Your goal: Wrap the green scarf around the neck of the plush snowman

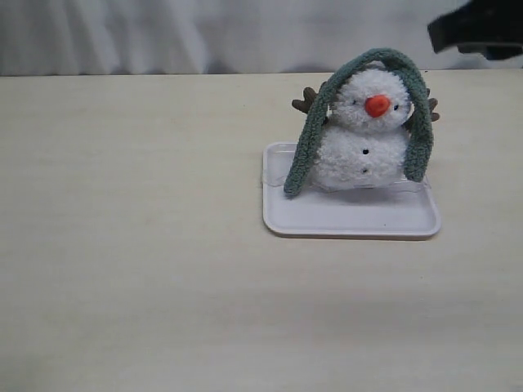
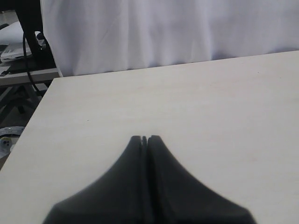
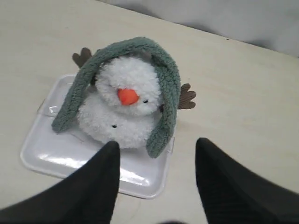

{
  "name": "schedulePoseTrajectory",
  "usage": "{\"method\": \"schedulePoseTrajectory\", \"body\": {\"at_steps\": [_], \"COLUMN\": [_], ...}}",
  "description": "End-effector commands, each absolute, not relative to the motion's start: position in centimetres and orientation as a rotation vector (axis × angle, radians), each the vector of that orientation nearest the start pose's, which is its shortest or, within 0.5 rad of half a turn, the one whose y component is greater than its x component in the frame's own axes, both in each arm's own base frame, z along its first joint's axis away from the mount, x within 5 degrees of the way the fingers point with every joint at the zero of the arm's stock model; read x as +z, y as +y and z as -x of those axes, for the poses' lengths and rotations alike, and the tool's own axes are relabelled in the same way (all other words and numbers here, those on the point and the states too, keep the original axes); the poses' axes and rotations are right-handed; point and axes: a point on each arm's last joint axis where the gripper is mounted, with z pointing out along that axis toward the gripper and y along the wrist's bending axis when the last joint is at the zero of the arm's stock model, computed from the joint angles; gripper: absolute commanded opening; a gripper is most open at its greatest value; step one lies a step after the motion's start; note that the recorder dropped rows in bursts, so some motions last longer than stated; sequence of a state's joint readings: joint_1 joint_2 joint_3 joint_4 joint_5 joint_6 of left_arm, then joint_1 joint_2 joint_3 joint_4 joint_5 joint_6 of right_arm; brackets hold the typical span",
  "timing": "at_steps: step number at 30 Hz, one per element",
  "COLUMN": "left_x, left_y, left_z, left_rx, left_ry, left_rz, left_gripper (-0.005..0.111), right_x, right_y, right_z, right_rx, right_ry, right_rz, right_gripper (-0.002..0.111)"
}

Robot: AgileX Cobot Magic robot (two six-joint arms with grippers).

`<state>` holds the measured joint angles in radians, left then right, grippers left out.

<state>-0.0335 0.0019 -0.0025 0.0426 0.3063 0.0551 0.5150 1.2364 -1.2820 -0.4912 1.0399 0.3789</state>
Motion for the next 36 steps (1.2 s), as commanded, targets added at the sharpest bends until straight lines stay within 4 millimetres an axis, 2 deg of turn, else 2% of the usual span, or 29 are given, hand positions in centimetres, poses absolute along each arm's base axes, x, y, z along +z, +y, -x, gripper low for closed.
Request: {"method": "schedulePoseTrajectory", "body": {"at_steps": [1, 5, 7, 11, 15, 21, 25, 27, 32, 36], "left_x": [18.6, 18.6, 18.6, 18.6, 18.6, 18.6, 18.6, 18.6, 18.6, 18.6], "left_y": [0.0, 0.0, 0.0, 0.0, 0.0, 0.0, 0.0, 0.0, 0.0, 0.0], "left_z": [-5.4, -5.4, -5.4, -5.4, -5.4, -5.4, -5.4, -5.4, -5.4, -5.4], "left_rx": [0.055, 0.055, 0.055, 0.055, 0.055, 0.055, 0.055, 0.055, 0.055, 0.055], "left_ry": [1.785, 1.785, 1.785, 1.785, 1.785, 1.785, 1.785, 1.785, 1.785, 1.785], "left_rz": [-0.098, -0.098, -0.098, -0.098, -0.098, -0.098, -0.098, -0.098, -0.098, -0.098], "left_gripper": [0.000, 0.000, 0.000, 0.000, 0.000, 0.000, 0.000, 0.000, 0.000, 0.000], "right_x": [39.3, 37.3, 36.8, 34.8, 31.9, 28.7, 28.1, 28.0, 28.4, 29.2], "right_y": [9.1, 9.6, 9.5, 9.0, 9.2, 9.8, 10.0, 10.1, 10.3, 10.2], "right_z": [-28.5, -33.2, -35.2, -38.7, -41.2, -42.7, -43.4, -43.7, -43.9, -44.0], "right_rx": [-0.193, -0.032, -0.032, -0.222, -0.315, -0.382, -0.375, -0.369, -0.372, -0.394], "right_ry": [2.466, 2.563, 2.541, 2.483, 2.467, 2.470, 2.434, 2.414, 2.364, 2.312], "right_rz": [0.267, 0.385, 0.395, 0.403, 0.460, 0.701, 0.719, 0.720, 0.729, 0.699], "right_gripper": [0.052, 0.052, 0.052, 0.052, 0.052, 0.052, 0.049, 0.039, 0.004, 0.004]}}
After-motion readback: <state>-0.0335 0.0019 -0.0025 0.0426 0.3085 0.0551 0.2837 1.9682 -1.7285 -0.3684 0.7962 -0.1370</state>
